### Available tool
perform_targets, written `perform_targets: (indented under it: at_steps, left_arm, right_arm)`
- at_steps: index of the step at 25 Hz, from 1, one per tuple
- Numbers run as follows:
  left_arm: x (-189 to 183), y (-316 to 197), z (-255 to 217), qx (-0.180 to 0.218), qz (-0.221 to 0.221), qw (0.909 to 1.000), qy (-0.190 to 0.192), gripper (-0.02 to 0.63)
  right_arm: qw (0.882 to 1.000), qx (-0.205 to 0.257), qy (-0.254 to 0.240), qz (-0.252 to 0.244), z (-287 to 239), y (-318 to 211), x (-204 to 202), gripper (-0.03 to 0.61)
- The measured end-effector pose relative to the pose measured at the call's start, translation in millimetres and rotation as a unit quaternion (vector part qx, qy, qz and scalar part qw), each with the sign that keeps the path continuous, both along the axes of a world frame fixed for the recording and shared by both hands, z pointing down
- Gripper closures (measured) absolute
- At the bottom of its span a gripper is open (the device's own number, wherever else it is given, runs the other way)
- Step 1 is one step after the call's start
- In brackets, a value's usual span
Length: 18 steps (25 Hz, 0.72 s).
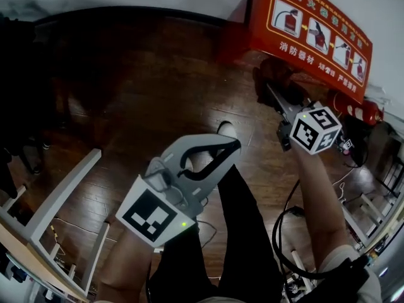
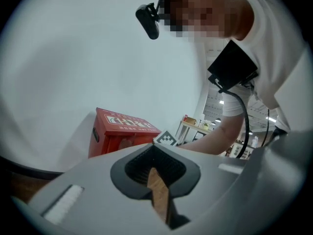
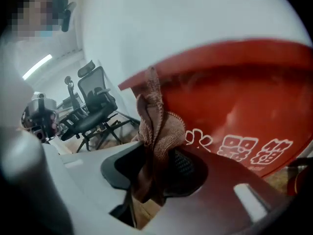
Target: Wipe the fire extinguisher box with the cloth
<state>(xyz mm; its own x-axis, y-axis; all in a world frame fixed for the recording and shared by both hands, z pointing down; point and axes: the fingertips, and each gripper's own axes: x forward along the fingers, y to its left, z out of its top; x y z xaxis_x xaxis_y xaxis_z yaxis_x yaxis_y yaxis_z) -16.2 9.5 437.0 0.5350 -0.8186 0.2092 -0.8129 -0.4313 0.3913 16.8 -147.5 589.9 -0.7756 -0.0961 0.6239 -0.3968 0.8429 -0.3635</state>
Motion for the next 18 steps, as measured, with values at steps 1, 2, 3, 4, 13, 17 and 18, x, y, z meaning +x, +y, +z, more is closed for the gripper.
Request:
perform_targets:
  at_steps: [1,2,3,4,13,17,18]
  left_arm:
    - [-2,1,3,-0.002,-0.003,1.0000,0.001,0.615]
    - [-5,4,8,-0.005,-0.007,1.0000,0.003,0.615]
    - [-7,7,13,-0.009,-0.012,0.9999,0.007,0.615]
    - [-11,10,17,-0.011,-0.020,0.9997,0.011,0.615]
    - [-28,30,80,0.000,-0.066,0.9976,0.020,0.615]
    - [-31,38,87,-0.012,-0.084,0.9960,0.027,0.615]
    - [-32,40,82,-0.015,-0.088,0.9955,0.030,0.615]
  right_arm:
    - [1.000,-0.005,0.004,0.007,15,-4,-3,0.454]
    - [1.000,-0.010,0.009,0.015,33,-8,-5,0.454]
    - [0.999,-0.014,0.015,0.024,52,-10,-8,0.454]
    - [0.999,-0.019,0.022,0.033,71,-10,-10,0.456]
    - [0.989,-0.061,0.113,0.067,243,-14,-20,0.457]
    - [0.984,-0.060,0.162,0.031,256,0,-20,0.457]
    - [0.984,-0.058,0.167,0.017,245,8,-20,0.457]
